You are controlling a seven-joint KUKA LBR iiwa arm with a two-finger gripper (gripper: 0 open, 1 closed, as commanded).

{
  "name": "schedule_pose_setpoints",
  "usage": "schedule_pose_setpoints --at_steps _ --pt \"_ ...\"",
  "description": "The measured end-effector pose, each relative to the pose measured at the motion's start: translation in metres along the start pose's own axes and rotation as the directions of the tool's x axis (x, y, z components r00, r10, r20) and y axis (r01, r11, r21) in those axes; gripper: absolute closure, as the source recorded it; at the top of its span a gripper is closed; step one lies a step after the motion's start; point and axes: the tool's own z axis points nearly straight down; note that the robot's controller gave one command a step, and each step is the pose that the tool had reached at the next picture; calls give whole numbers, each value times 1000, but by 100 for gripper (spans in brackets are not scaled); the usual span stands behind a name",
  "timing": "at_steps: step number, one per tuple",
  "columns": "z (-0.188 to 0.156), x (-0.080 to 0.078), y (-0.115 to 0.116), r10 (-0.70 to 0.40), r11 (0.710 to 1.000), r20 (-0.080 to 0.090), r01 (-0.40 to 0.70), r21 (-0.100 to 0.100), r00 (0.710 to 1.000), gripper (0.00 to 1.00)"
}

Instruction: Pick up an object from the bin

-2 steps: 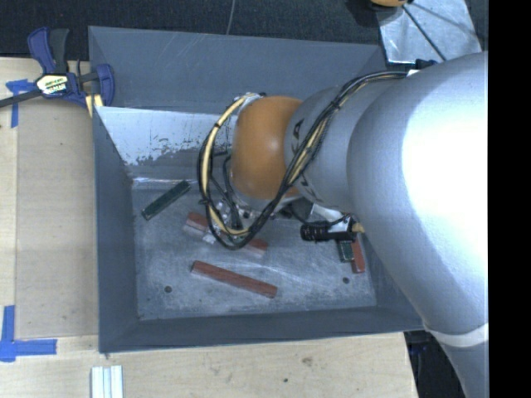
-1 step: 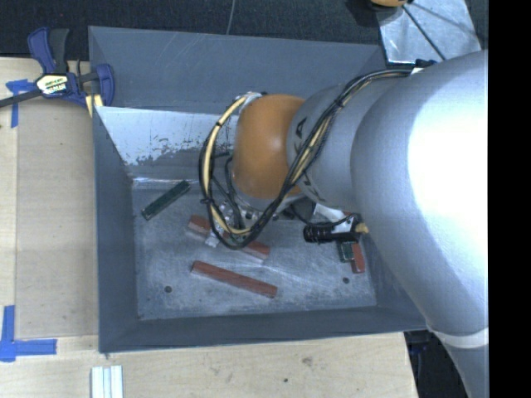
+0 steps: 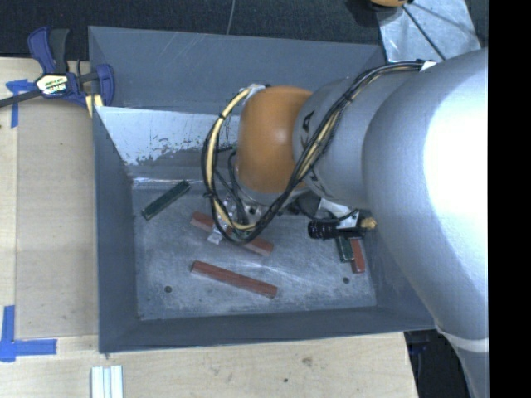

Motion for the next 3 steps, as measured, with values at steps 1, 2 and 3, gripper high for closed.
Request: schedule_pose_setpoints --at_steps 1,2,3 --pt "-16 -1 1 0 1000 4 0 -4 1000 100" --pt "-27 -2 1 -1 1000 6 1 -6 1000 100" --pt "-31 -2 1 -1 1000 7 1 -6 1000 100"
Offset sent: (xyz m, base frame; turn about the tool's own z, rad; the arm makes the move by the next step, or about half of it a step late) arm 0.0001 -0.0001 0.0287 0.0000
